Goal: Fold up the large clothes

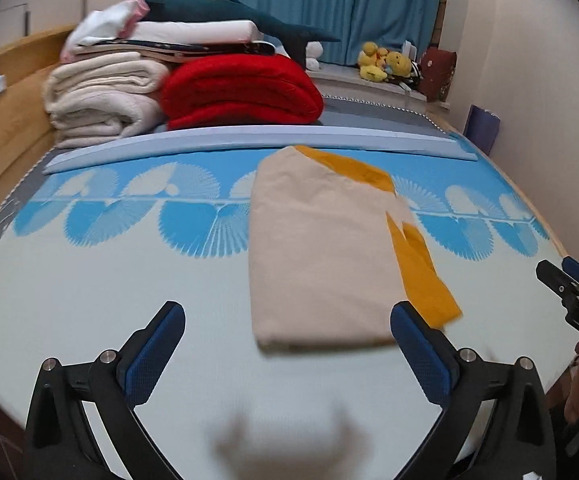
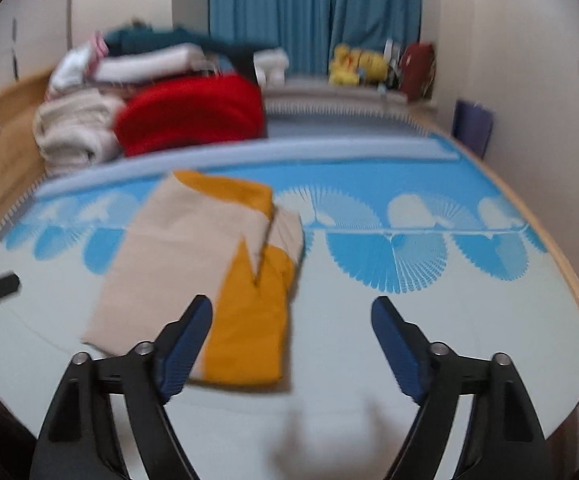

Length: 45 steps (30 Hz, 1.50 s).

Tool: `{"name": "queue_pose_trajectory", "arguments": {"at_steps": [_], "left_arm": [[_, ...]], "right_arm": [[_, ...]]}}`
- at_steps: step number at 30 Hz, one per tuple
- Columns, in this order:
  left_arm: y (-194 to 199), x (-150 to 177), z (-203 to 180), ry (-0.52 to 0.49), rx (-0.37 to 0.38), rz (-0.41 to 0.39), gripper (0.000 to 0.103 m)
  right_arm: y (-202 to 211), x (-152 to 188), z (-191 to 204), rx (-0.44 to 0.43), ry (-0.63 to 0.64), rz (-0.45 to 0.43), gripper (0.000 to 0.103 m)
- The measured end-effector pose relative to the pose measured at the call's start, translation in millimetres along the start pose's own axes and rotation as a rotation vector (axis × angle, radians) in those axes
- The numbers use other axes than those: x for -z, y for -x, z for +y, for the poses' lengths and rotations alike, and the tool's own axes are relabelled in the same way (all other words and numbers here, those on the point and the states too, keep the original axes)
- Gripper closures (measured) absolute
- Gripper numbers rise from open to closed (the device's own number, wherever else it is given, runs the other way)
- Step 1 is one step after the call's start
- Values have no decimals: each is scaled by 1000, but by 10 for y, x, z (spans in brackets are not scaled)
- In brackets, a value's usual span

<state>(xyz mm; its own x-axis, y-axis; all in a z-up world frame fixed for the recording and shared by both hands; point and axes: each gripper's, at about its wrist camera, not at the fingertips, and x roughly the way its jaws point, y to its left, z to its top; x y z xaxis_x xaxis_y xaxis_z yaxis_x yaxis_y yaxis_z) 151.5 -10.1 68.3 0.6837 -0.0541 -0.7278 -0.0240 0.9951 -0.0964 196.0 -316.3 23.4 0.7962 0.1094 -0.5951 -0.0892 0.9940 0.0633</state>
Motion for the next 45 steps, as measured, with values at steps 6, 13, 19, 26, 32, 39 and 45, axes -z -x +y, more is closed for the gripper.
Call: {"name": "queue_pose_trajectory", "arguments": {"at_steps": [6, 13, 19, 26, 32, 39, 45], "left_arm": [[147, 761, -89, 33, -15, 84, 1], [32, 865, -279, -4, -20, 108, 1], [-23, 861, -301, 9, -31, 85, 1], [-62, 829, -213, 43, -25, 81, 1], [-89, 836, -154, 54, -27, 87, 1], [-96, 839, -144, 48, -30, 91, 1], [-98, 845, -130, 47, -32, 91, 1]], "right_arm": [[536, 568, 292, -27, -15, 41, 15], [490, 826, 504, -34, 26, 87, 15], [290, 857, 570, -36, 14, 129, 15], [197, 854, 678, -46, 39, 136, 15], [164, 855, 772, -51, 62, 132, 15], [135, 857, 831, -56, 83, 127, 15], [132, 865, 846, -51, 93, 122, 15]]}}
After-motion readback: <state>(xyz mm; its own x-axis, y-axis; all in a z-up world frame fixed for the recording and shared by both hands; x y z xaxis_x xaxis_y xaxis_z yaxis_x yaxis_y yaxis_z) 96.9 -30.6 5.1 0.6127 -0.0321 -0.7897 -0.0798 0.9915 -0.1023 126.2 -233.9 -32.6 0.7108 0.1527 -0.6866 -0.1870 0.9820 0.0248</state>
